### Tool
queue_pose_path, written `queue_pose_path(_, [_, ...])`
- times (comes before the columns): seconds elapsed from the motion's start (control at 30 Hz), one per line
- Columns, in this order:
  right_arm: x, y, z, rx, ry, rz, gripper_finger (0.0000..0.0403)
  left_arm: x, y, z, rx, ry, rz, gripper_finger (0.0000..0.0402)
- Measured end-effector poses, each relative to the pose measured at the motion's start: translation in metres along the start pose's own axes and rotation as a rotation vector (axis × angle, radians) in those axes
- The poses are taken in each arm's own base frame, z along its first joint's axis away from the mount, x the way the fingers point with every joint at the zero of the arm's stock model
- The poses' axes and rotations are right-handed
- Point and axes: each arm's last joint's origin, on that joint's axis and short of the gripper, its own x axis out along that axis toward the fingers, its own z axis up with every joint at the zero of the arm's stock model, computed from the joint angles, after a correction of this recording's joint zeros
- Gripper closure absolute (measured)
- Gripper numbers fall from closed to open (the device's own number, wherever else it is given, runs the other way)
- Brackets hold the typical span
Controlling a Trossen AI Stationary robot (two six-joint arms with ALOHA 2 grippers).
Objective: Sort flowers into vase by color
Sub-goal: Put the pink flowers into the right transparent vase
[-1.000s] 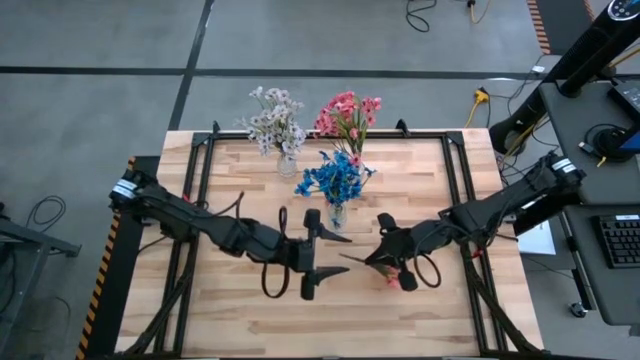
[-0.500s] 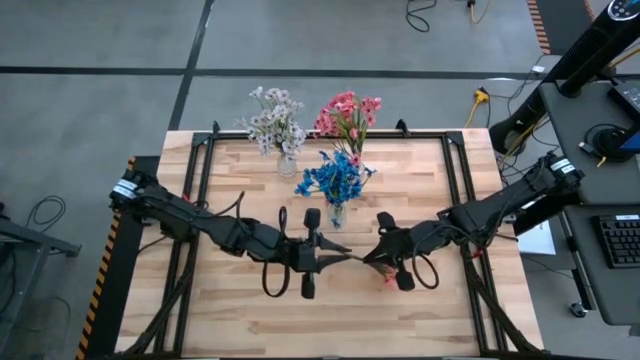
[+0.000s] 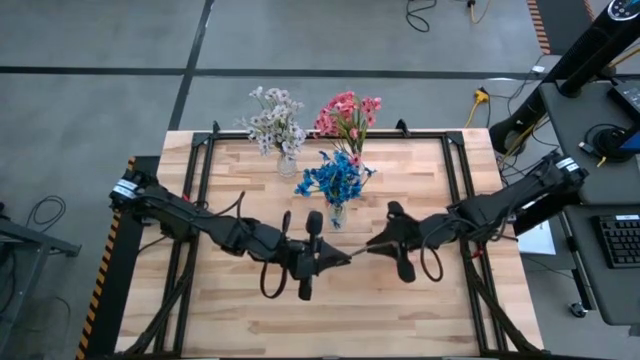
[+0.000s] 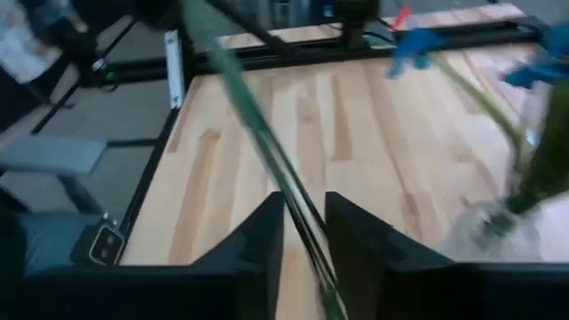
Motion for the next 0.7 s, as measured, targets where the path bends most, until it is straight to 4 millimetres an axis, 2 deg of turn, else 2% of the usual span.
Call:
queue_pose_path(0.2, [-0.022,-0.004,0.010,0.168,0.010,-0.050,0.0271,0.002,-0.005,-0.006,0.124,-0.007,-0.043,0.0401])
queue_pose_path(0.37, [-0.036,-0.002,0.016,0.399,0.003,-0.027,0.0232,0.012,-0.014,-0.017,0.161,0.017,-0.054,0.0401])
queue_pose_path(0.47, [-0.038,0.011,0.015,0.525,0.001,0.055,0.0217,0.018,-0.020,-0.023,0.167,0.049,-0.038,0.0401])
queue_pose_path(0.57, [-0.035,0.035,0.007,0.641,0.002,0.145,0.0206,0.023,-0.026,-0.026,0.179,0.081,-0.014,0.0401])
queue_pose_path(0.7, [-0.029,0.066,-0.010,0.753,-0.023,0.108,0.0200,0.025,-0.038,-0.027,0.226,0.114,0.031,0.0401])
